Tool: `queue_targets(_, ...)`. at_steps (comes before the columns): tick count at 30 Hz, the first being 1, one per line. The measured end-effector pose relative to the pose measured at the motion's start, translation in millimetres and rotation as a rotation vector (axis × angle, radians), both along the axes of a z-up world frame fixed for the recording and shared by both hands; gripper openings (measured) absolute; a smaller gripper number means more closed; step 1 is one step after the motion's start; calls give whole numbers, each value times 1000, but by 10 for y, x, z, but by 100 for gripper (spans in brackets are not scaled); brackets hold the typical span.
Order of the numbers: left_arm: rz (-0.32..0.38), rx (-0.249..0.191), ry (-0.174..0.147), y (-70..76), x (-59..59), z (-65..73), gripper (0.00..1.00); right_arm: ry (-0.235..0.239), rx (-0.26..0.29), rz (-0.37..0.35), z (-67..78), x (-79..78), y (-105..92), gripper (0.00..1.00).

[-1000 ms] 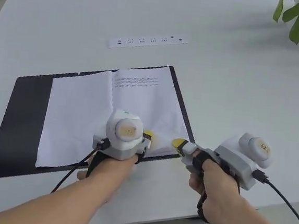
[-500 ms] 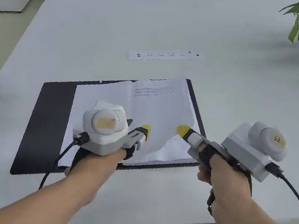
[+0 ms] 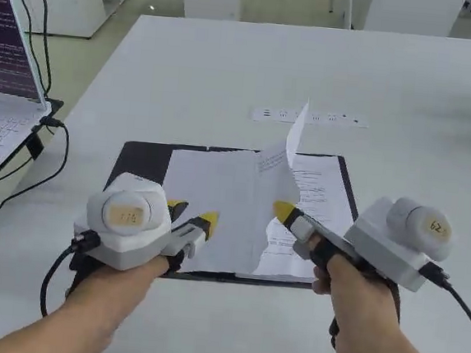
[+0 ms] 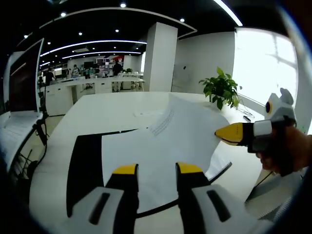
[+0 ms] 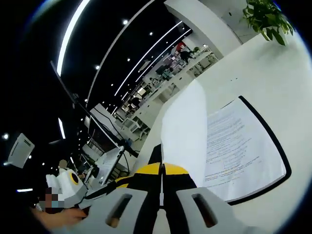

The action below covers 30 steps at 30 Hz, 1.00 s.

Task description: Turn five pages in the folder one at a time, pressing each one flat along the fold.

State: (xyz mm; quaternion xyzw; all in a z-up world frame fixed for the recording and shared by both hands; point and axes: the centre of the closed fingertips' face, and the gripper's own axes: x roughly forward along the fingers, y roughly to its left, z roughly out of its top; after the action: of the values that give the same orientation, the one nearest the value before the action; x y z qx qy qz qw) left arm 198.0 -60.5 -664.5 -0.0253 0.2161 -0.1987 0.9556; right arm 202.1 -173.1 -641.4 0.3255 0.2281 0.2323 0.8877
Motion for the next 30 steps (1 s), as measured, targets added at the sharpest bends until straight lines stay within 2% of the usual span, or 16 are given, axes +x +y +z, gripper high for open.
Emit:
queue_targets(9, 70, 6, -19, 505, -140, 113, 29, -14, -41, 95, -9, -13, 462, 0)
queue_targets(13, 93, 13, -32, 685, -174, 174, 29, -23, -82, 147, -45, -26, 673, 0)
queue_targets(14, 99, 12, -35, 719, -179, 184, 29, -26, -107, 171, -83, -33, 743, 0)
queue_targets(19, 129, 8, -33, 880, -229, 199, 29, -12, -141, 220, -230, -38, 981, 0)
queue_targets(21, 140, 10, -31, 959, -247, 182, 29, 14, -140, 235, -310, -45, 1050, 0)
queue_targets(30, 169, -3, -8, 1133, -372, 138, 28, 50, -198, 298, -581, -56, 1292, 0)
